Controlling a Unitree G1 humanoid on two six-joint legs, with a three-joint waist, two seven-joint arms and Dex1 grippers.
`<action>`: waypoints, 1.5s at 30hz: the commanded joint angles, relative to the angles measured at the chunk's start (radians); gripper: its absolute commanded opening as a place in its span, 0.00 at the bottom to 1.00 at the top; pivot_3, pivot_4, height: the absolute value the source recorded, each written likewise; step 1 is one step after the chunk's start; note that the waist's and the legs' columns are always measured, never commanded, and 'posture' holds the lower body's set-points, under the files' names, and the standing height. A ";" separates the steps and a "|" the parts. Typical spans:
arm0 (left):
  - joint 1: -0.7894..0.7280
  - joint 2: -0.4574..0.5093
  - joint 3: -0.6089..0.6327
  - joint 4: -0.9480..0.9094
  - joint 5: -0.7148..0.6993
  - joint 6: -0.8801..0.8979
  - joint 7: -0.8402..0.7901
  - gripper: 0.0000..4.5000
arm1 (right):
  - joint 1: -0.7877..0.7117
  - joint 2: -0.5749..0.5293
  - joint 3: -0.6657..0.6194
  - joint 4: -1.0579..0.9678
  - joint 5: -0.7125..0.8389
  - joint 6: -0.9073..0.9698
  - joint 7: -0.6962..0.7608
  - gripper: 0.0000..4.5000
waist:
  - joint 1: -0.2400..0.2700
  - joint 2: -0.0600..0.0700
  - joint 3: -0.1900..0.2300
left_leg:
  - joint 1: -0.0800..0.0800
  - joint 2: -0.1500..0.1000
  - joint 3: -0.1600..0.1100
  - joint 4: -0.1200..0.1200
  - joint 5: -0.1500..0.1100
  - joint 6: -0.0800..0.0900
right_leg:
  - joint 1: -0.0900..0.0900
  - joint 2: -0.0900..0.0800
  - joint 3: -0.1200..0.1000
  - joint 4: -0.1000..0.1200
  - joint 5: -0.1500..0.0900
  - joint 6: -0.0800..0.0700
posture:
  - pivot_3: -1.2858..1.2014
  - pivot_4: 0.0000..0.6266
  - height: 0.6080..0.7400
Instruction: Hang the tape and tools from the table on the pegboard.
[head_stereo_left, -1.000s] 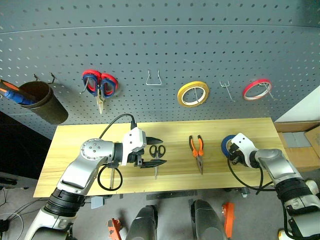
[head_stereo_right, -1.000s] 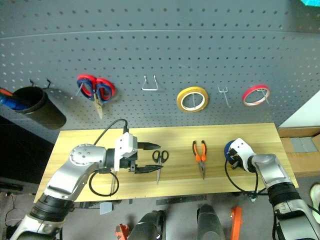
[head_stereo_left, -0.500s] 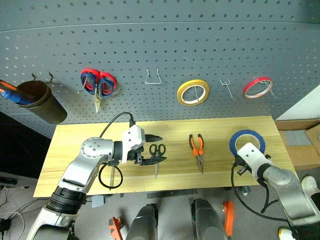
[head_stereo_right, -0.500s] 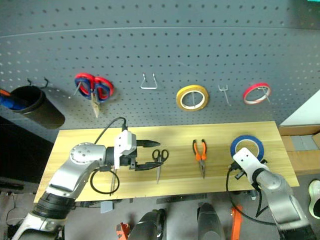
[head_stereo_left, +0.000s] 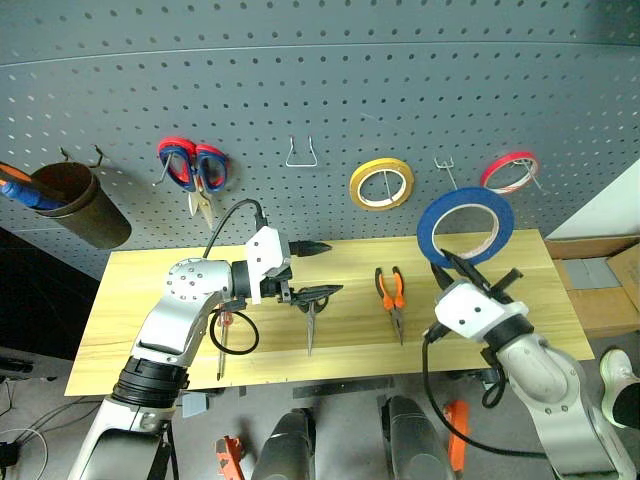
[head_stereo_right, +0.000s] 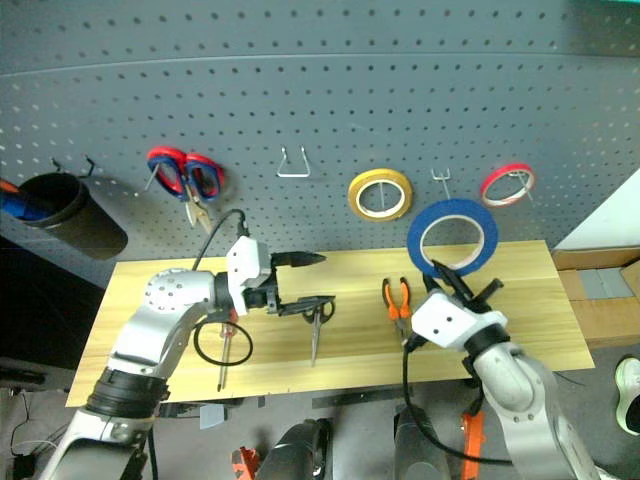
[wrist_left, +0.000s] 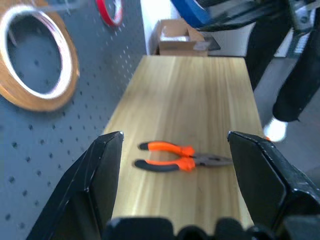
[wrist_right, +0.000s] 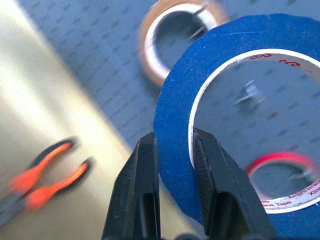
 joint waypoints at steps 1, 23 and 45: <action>-0.005 0.001 0.031 -0.017 -0.019 -0.012 0.009 0.80 | -0.051 0.006 -0.044 0.064 0.030 -0.046 0.002 0.09 | -0.002 0.000 0.000 | 0.000 0.000 0.000 0.000 0.000 0.000 | 0.000 0.000 0.000 0.000 0.000 0.000 | 0.44 0.43 1.00; 0.065 0.051 0.082 -0.006 0.017 -0.038 0.071 0.80 | -0.286 0.063 -0.058 0.522 0.187 -0.237 0.023 0.65 | -0.018 0.000 0.000 | 0.000 0.000 0.001 0.000 0.000 0.000 | -0.001 0.000 0.000 0.001 0.000 0.000 | 0.46 0.41 1.00; 0.146 0.242 0.120 0.177 0.059 -0.155 -0.059 0.80 | -0.356 0.627 0.035 0.489 0.245 0.613 -0.189 0.99 | -0.022 0.000 0.000 | 0.001 0.002 -0.002 0.000 0.004 -0.006 | -0.012 0.001 0.001 0.016 0.004 -0.007 | 0.46 0.45 1.00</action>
